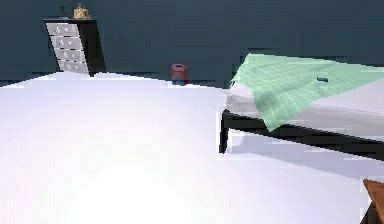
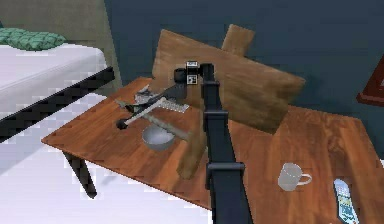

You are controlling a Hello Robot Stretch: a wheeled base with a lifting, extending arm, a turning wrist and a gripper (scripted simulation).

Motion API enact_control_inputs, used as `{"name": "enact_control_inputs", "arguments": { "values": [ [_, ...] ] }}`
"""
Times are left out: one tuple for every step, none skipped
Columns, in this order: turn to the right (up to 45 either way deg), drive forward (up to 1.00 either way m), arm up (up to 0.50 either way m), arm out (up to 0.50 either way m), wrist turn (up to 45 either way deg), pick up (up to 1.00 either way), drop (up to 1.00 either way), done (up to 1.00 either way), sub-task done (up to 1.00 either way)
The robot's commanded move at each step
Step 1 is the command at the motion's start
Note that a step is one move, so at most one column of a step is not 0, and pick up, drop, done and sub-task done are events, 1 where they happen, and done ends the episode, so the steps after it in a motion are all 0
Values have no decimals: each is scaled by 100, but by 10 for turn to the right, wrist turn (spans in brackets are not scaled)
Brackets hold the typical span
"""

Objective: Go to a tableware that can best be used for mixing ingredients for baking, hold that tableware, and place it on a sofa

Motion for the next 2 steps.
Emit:
{"name": "enact_control_inputs", "arguments": {
  "values": [
    [0,0,0,0,390,0,0,0,0],
    [0,0,-30,0,0,0,0,0,0]
  ]
}}
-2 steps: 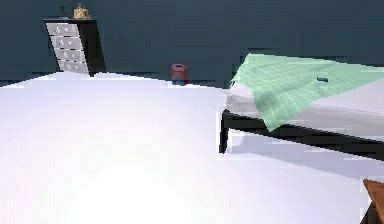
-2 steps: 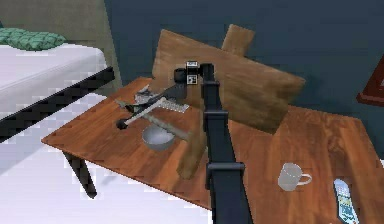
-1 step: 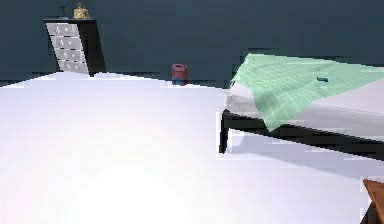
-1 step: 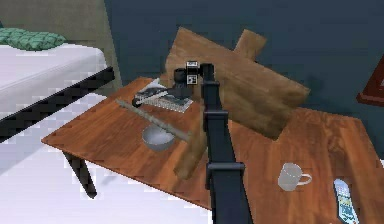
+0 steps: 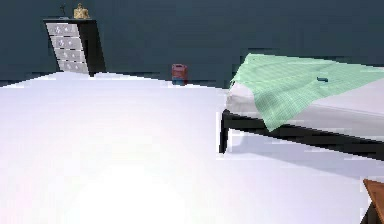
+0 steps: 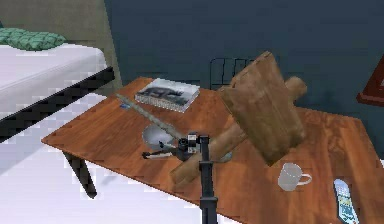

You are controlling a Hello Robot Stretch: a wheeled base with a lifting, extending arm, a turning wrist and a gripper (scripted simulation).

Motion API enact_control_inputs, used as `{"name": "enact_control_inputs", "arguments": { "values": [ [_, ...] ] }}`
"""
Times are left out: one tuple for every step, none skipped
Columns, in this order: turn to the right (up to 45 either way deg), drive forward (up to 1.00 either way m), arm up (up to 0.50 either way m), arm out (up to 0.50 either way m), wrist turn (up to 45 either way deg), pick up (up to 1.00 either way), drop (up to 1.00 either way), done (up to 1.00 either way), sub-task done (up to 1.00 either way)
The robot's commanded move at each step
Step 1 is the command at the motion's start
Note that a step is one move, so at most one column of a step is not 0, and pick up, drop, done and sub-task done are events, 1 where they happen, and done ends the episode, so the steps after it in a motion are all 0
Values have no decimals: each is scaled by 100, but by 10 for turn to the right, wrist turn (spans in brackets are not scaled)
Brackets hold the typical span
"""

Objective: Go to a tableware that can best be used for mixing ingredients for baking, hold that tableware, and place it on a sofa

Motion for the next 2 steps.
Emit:
{"name": "enact_control_inputs", "arguments": {
  "values": [
    [0,0,0,0,0,100,0,0,0],
    [0,0,10,0,0,0,0,0,0]
  ]
}}
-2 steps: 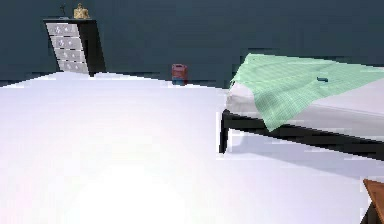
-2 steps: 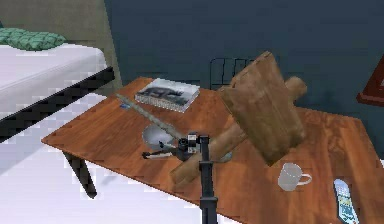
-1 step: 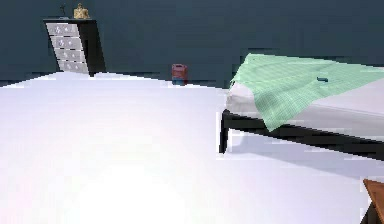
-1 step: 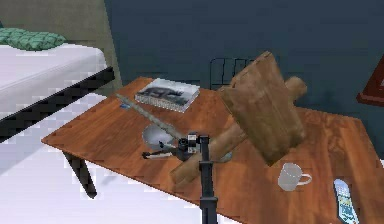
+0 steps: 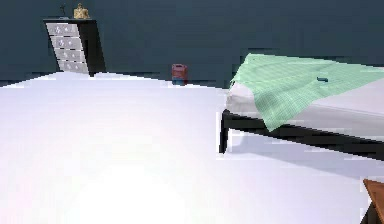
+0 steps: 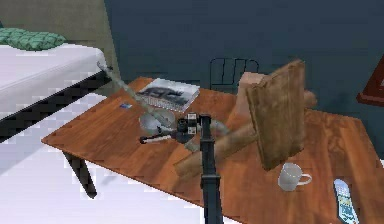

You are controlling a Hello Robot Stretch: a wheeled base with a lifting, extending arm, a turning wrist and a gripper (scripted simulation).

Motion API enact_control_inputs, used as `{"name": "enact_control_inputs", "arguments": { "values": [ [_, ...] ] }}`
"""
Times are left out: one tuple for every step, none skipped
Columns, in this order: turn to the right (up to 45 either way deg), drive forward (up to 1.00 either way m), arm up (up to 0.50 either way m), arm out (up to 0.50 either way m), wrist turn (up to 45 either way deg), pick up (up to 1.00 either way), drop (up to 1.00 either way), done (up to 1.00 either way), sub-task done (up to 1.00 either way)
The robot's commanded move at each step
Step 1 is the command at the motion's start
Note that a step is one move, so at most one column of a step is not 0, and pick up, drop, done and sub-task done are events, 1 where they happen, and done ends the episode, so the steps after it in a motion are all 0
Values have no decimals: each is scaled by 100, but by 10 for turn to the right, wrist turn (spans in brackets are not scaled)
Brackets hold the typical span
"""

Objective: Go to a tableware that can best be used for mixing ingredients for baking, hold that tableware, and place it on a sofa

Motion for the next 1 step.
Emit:
{"name": "enact_control_inputs", "arguments": {
  "values": [
    [0,0,30,0,0,0,0,0,0]
  ]
}}
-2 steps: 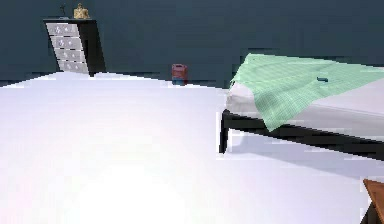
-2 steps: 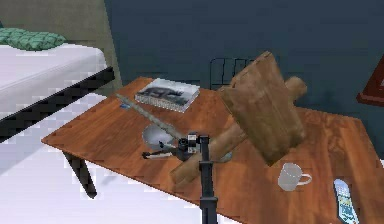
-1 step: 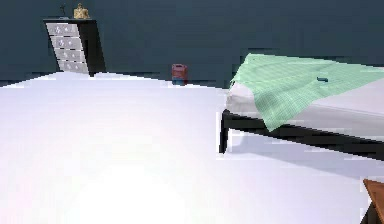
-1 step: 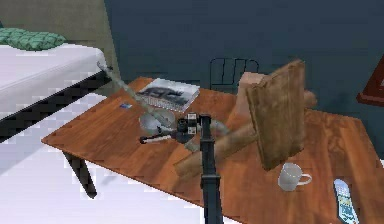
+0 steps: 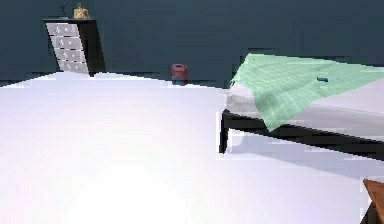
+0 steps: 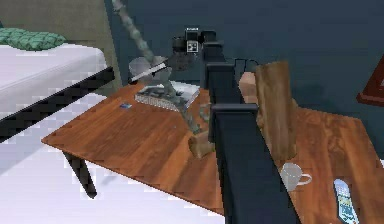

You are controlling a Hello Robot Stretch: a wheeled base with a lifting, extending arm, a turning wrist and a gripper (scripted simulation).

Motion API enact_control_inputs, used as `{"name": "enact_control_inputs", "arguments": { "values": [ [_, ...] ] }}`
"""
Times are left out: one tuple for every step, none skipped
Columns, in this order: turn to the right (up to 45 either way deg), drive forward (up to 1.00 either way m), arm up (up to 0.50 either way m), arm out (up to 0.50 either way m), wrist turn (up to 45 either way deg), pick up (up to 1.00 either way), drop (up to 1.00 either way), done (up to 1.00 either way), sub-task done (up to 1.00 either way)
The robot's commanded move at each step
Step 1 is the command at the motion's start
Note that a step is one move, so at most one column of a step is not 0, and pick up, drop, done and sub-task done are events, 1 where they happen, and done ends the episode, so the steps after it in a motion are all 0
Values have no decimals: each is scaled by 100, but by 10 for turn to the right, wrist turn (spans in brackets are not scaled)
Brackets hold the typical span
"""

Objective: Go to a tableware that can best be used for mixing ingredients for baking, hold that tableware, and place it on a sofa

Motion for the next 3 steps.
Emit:
{"name": "enact_control_inputs", "arguments": {
  "values": [
    [0,0,0,0,-450,0,0,0,0],
    [0,0,0,0,-330,0,0,0,0],
    [0,0,0,-48,0,0,0,0,0]
  ]
}}
